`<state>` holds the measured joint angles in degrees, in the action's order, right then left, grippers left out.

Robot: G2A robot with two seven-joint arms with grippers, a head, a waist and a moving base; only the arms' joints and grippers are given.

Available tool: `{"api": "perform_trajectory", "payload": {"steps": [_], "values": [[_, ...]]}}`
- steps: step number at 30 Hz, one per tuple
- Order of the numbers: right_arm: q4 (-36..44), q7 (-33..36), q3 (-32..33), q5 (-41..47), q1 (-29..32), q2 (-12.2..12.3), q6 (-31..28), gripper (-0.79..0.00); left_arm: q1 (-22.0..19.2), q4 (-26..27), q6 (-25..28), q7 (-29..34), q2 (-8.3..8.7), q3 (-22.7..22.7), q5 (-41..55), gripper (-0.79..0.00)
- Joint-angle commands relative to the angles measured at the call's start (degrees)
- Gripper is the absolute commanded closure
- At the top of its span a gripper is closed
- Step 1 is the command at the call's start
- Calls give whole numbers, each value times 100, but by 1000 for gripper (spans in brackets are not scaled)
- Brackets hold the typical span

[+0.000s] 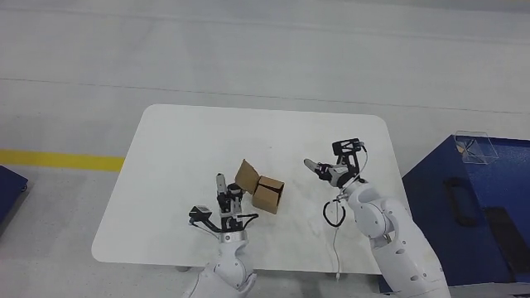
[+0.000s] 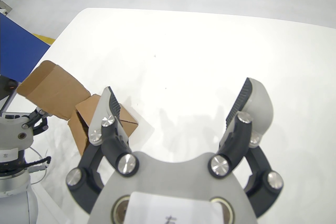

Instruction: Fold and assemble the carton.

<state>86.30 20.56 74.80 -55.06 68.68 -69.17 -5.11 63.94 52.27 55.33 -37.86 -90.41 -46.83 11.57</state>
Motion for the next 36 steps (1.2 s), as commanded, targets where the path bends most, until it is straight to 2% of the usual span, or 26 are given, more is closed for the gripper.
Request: {"api": "perform_trajectory", "payload": {"steps": [1,7,19,24,31,36], "values": [[11,-3,17,3,20,1,-2,-785,45,11,187,86,-29,-30,-50,-785],[52,-12,56,-35,74,6,-6,-785,220,117,234,251,-105,-102,-381,-785],[96,-12,101,-29,150,5,-27,-785,286,57,-324,642,-297,-125,-505,-785],[96,-12,101,-29,150,5,-27,-785,451,284,-280,575,-313,-304,-641,-785],[96,-12,101,-29,150,5,-27,-785,872,927,-321,785,-316,-435,-691,-785],[96,-12,101,-29,150,5,-27,-785,845,924,-606,885,-410,-333,-665,-785]]}}
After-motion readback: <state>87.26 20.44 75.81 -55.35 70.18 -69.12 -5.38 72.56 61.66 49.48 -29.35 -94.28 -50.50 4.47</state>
